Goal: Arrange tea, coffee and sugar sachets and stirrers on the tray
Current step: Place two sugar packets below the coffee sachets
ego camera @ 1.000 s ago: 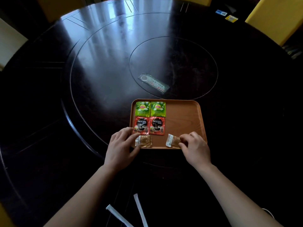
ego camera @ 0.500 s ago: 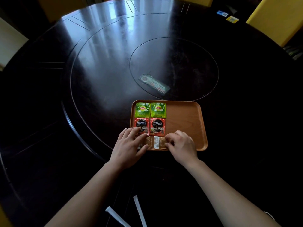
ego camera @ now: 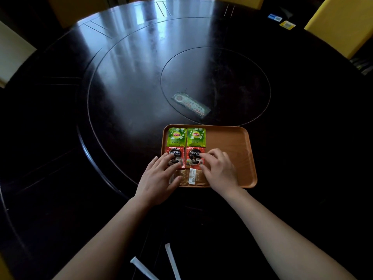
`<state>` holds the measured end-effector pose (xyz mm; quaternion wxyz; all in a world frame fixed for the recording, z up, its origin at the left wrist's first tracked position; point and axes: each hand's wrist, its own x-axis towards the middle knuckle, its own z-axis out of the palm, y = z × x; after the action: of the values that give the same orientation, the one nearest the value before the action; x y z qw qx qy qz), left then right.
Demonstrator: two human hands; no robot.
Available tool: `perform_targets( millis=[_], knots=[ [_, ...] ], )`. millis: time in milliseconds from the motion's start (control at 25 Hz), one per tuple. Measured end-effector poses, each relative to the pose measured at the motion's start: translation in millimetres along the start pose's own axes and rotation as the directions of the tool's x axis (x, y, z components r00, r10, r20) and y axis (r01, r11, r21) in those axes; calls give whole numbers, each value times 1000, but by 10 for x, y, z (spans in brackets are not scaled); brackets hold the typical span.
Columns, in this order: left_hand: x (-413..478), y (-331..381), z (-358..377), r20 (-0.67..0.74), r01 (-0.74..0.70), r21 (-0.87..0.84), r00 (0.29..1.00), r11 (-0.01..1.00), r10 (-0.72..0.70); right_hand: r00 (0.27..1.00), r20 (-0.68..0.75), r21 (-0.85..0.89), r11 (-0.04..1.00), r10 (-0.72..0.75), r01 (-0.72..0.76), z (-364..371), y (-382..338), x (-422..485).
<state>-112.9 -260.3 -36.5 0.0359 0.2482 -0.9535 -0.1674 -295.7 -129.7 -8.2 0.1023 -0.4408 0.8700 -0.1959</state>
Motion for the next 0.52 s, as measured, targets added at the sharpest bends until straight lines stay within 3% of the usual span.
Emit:
perform_targets(
  millis=[240, 520],
  knots=[
    [12, -3, 12, 7, -17, -20, 1000, 1000, 17, 997, 52, -95, 993, -59, 64, 52, -51, 189],
    [45, 4, -26, 39, -26, -17, 999, 1000, 27, 996, 43, -94, 992, -80, 83, 24, 0, 224]
  ],
)
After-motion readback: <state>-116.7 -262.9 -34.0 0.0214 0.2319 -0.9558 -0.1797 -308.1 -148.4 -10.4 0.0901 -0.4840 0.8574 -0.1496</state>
